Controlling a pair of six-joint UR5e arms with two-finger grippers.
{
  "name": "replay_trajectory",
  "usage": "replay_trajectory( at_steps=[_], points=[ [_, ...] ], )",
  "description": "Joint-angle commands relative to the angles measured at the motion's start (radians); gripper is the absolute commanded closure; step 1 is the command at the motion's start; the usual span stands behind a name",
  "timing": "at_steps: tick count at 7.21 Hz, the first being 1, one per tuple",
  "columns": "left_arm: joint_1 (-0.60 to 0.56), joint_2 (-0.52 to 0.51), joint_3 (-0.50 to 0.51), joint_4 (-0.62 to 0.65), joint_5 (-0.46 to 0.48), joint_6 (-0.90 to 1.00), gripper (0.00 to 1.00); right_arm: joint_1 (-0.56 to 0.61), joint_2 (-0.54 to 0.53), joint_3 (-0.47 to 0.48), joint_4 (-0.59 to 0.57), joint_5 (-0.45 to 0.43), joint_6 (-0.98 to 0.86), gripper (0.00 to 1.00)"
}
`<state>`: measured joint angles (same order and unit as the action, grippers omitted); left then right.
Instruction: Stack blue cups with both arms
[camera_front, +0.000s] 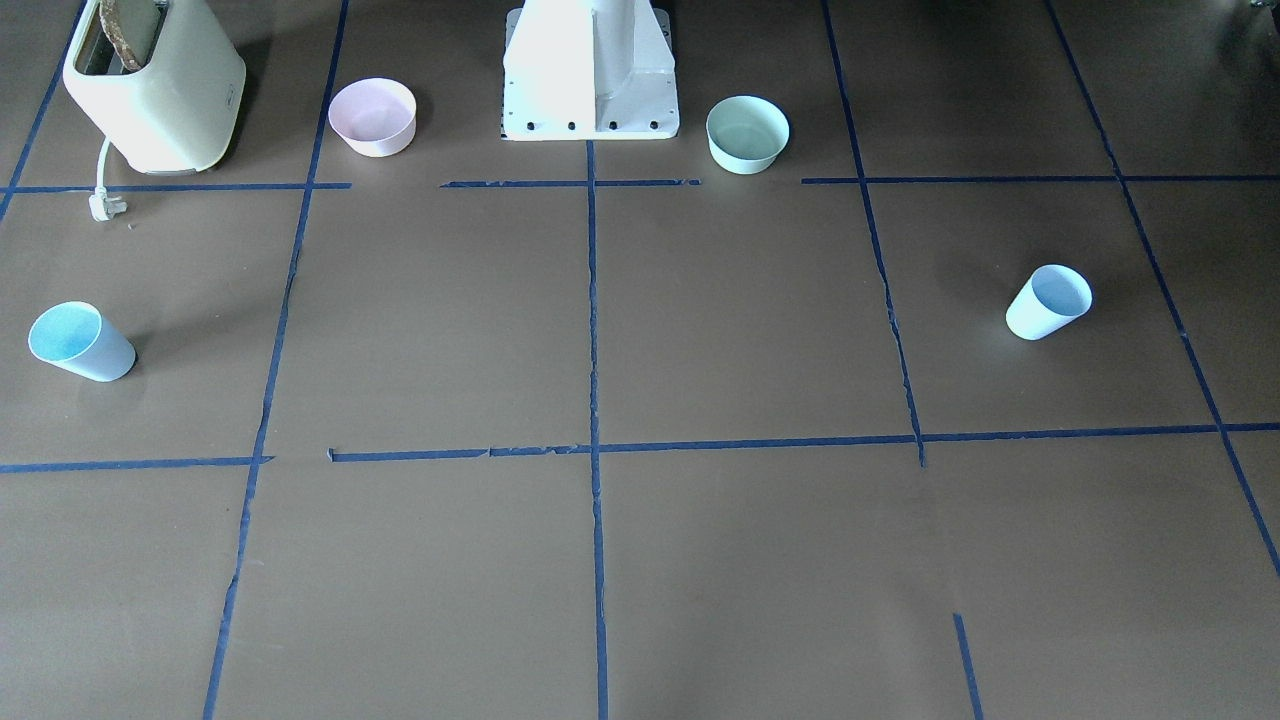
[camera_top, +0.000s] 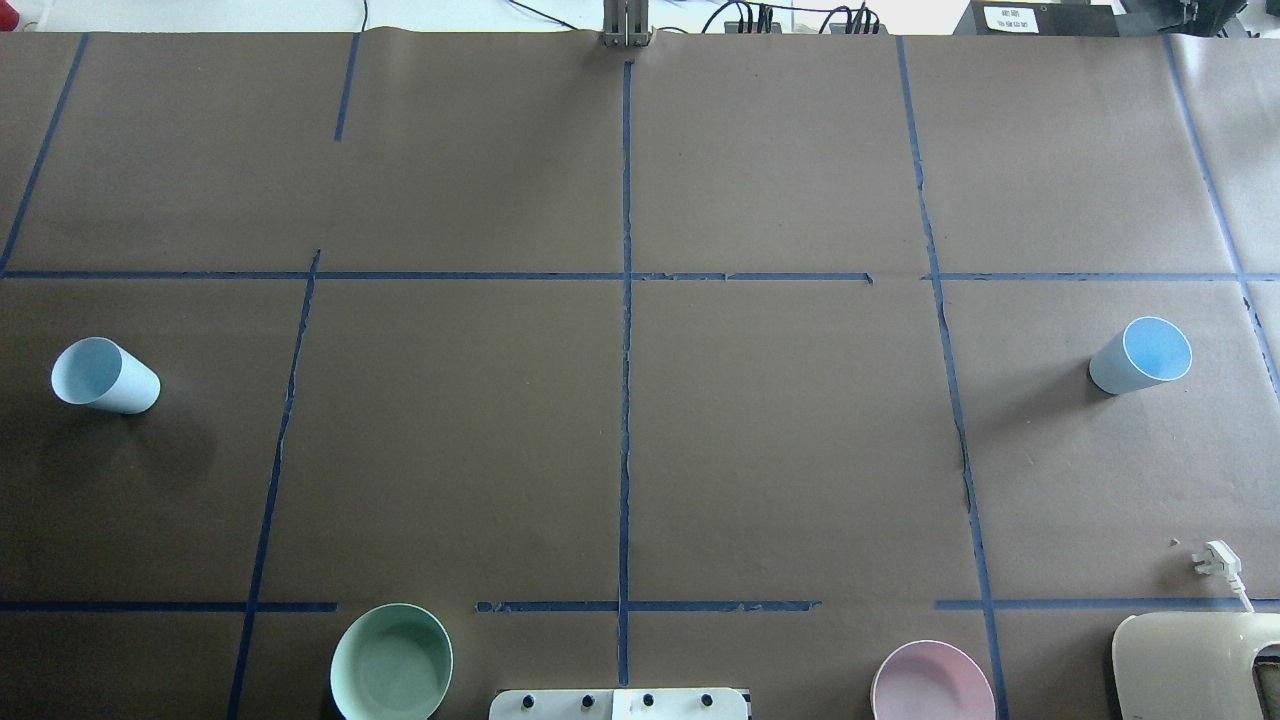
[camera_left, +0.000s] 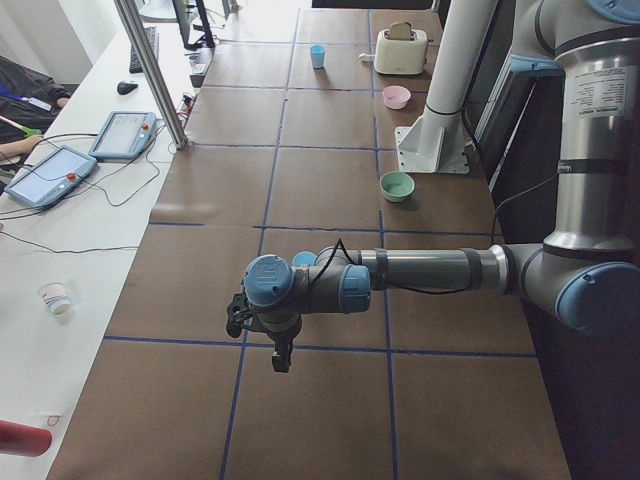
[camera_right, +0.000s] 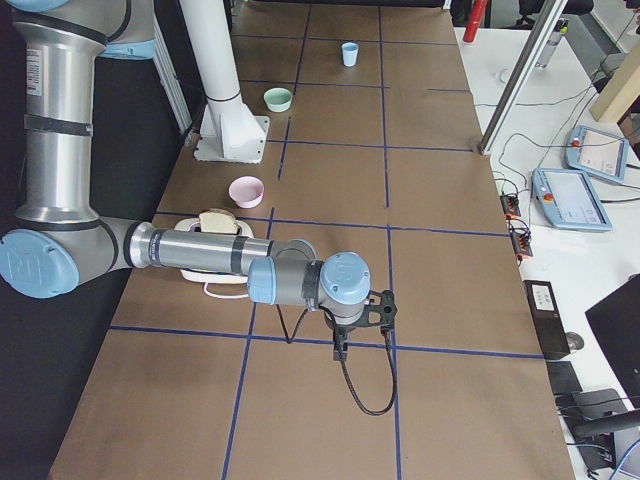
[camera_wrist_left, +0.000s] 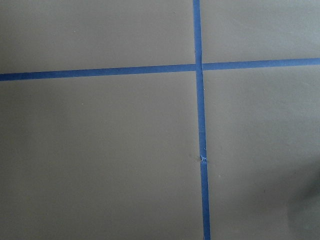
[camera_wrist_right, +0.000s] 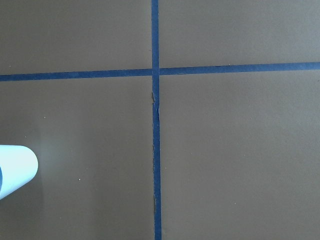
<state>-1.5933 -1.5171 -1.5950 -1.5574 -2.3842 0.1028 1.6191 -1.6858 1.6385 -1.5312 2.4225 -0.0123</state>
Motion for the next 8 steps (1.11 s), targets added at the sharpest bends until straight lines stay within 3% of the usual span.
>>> replay_trajectory(
  at_steps=[1, 8],
  points=[
    [0.001, 0.002, 0.0, -0.003, -0.001, 0.0, 0.0, 0.004, 0.002, 0.001, -0.003, 0.001, 0.002, 0.0],
    [0.0, 0.008, -0.016, -0.009, -0.006, -0.009, 0.0, 0.005, 0.002, 0.009, -0.003, 0.009, 0.002, 0.0]
  ],
)
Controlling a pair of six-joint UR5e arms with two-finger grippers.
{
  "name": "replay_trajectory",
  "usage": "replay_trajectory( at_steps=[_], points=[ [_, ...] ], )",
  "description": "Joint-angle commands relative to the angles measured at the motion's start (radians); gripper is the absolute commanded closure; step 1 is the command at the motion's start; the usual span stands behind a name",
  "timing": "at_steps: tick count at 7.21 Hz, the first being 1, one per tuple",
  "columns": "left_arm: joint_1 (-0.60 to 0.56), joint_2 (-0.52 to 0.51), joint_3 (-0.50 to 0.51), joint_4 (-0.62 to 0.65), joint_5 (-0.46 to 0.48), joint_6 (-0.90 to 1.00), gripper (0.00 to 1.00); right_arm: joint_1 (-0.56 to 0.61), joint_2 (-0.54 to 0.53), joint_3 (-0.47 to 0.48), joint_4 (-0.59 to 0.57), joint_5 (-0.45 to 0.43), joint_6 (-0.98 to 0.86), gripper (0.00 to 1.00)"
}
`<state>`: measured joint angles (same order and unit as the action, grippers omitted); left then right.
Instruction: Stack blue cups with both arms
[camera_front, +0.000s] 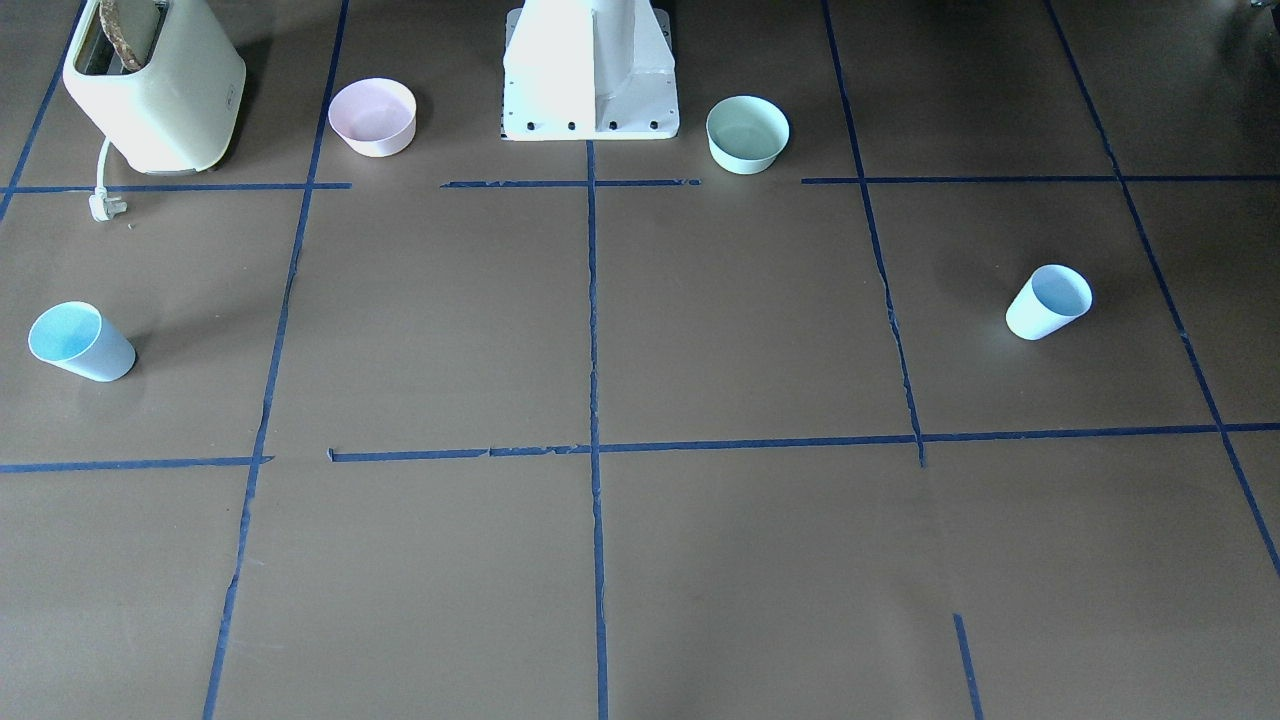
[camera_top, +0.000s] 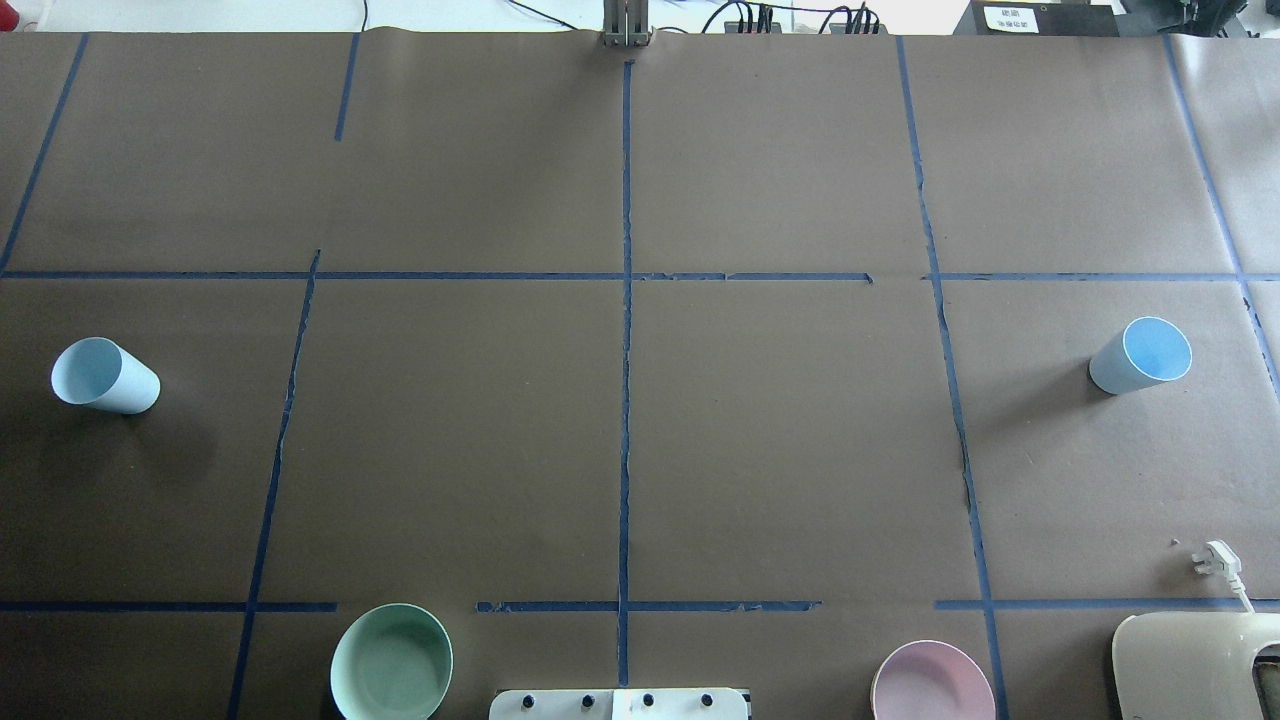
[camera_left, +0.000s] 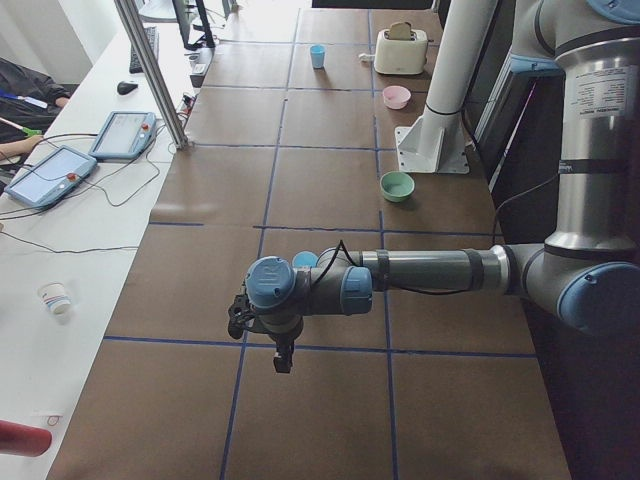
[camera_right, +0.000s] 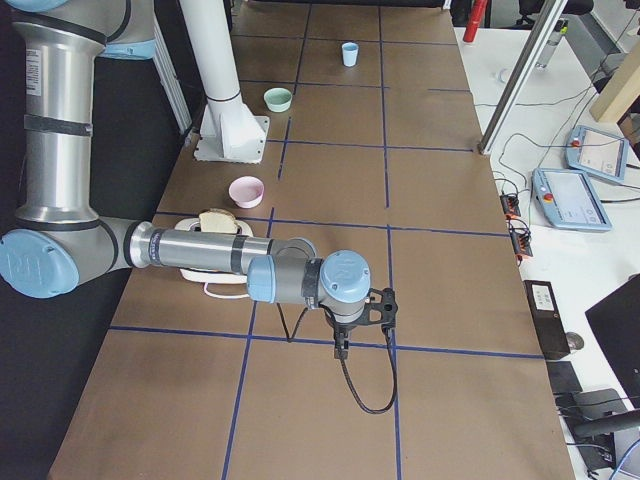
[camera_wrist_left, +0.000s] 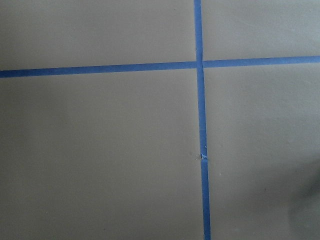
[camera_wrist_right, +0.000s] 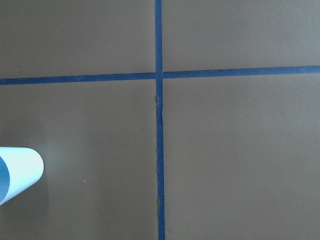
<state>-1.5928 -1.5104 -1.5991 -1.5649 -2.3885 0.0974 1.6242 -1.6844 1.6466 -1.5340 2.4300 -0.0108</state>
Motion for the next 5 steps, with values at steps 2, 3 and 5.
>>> replay_trajectory(
  at_steps=[2, 3, 5],
  points=[
    [0.002, -0.001, -0.071, -0.003, -0.008, -0.086, 0.0, 0.0, 0.002, 0.004, 0.0, 0.001, 0.0, 0.0],
    [0.049, 0.002, -0.103, -0.064, -0.009, -0.243, 0.0, -0.001, 0.0, 0.007, 0.0, 0.003, 0.002, 0.0],
    [0.202, 0.053, -0.102, -0.376, -0.023, -0.592, 0.0, 0.0, -0.001, 0.018, 0.002, 0.001, 0.002, 0.0]
  ],
)
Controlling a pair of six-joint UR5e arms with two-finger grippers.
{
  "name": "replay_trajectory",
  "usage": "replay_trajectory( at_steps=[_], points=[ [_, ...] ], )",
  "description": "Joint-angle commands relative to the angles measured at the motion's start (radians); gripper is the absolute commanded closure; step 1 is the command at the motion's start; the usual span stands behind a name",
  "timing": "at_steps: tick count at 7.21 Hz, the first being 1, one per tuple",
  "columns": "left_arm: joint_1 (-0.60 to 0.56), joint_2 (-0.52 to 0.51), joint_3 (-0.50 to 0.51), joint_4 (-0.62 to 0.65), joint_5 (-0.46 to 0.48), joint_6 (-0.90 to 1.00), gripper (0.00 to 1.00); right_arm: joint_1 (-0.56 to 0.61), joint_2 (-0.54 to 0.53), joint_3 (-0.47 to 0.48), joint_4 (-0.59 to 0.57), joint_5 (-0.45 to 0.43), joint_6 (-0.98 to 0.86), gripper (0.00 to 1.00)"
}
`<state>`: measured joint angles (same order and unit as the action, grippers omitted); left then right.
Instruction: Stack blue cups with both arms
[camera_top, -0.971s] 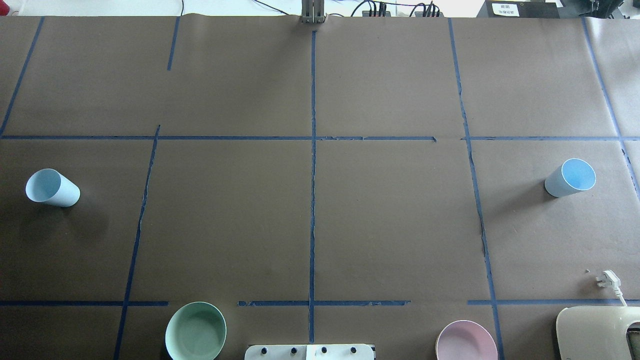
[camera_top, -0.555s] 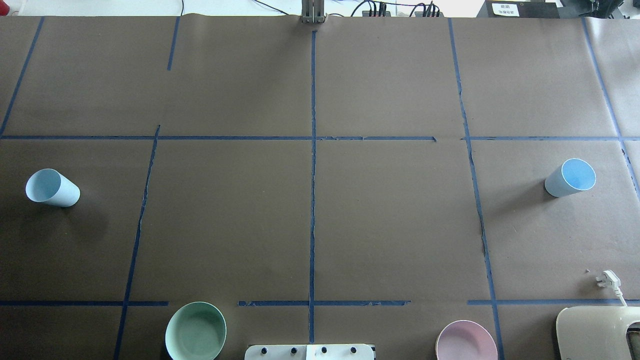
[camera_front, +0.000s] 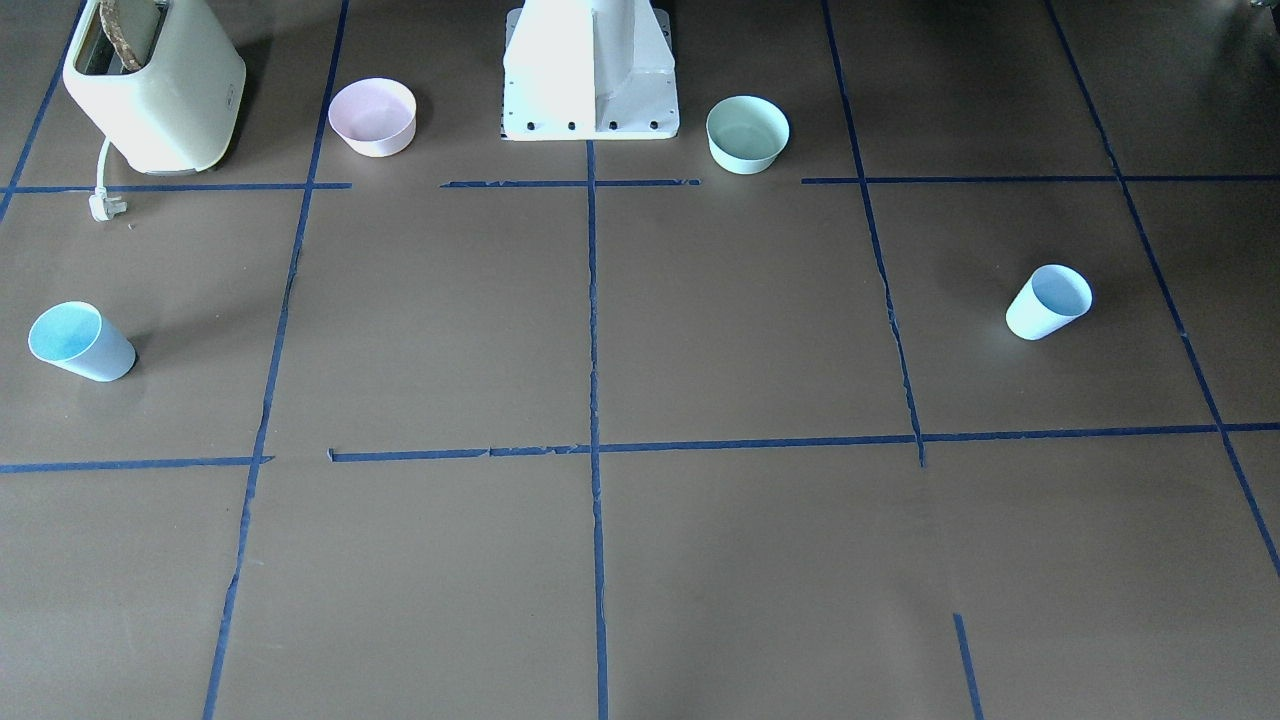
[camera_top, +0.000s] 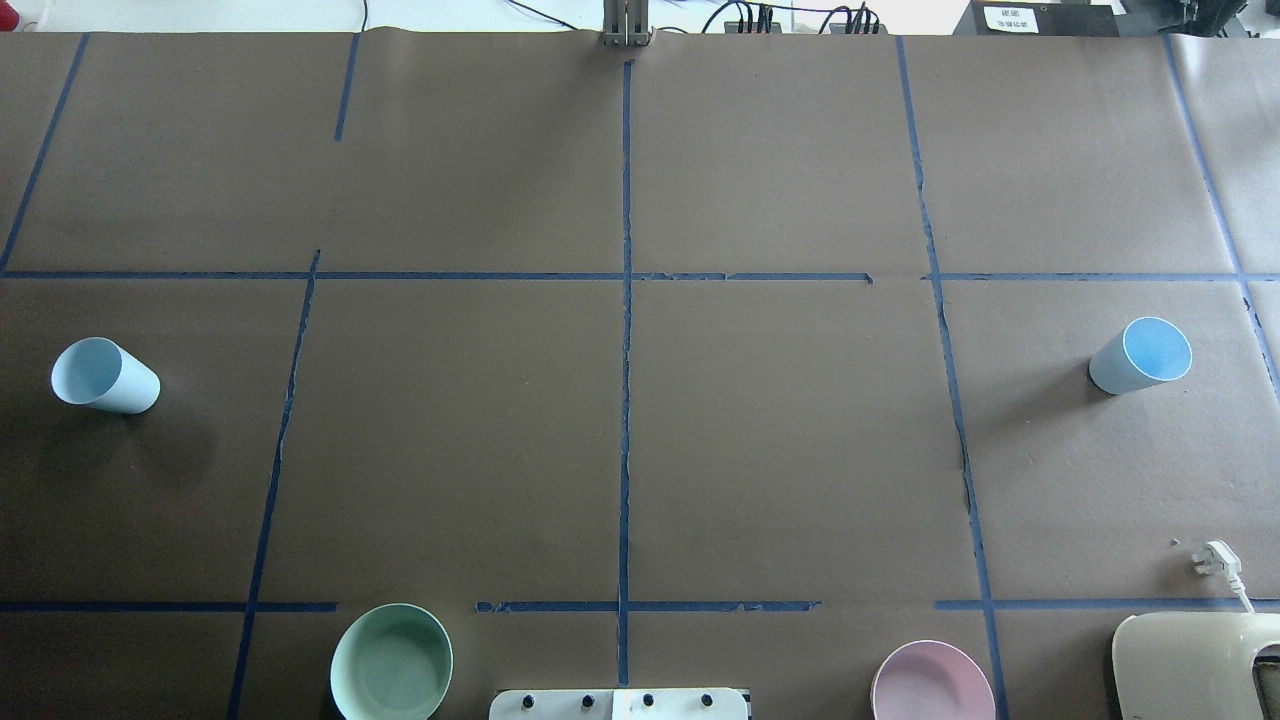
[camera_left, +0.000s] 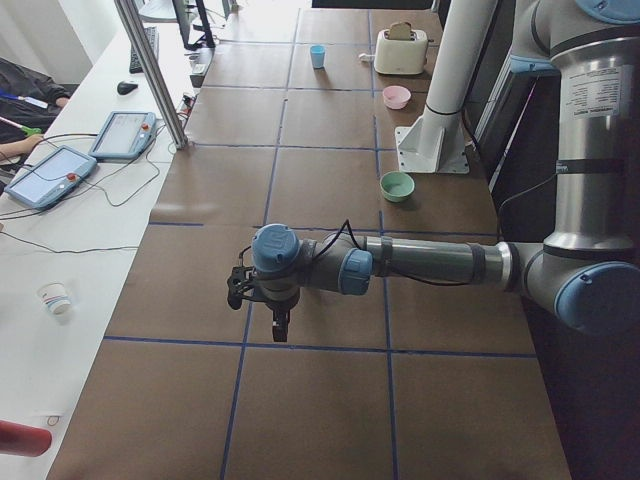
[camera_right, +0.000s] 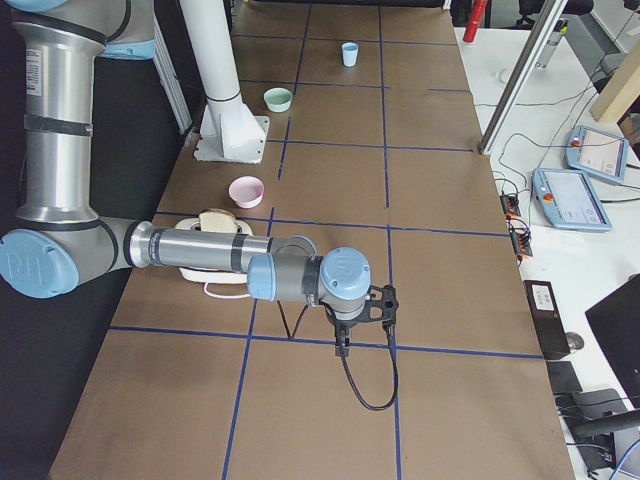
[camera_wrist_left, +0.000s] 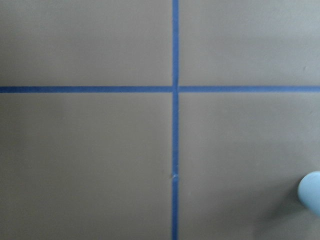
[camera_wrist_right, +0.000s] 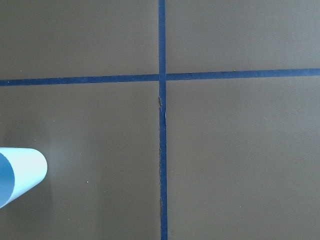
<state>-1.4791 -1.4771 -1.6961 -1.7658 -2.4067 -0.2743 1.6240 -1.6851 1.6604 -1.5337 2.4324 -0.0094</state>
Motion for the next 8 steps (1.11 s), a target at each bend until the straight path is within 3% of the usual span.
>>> replay_trajectory(
  at_steps=[1, 4, 8],
  points=[
    [0.162, 0.032, -0.005, -0.304, -0.005, -0.391, 0.0, 0.0, 0.004, 0.004, 0.001, -0.003, 0.0, 0.0],
    [0.354, 0.032, -0.007, -0.425, 0.047, -0.614, 0.0, 0.0, 0.002, 0.006, 0.001, -0.004, -0.001, 0.0],
    [0.419, 0.018, 0.015, -0.426, 0.067, -0.615, 0.01, 0.0, -0.001, 0.006, 0.006, -0.007, -0.001, 0.0]
  ],
)
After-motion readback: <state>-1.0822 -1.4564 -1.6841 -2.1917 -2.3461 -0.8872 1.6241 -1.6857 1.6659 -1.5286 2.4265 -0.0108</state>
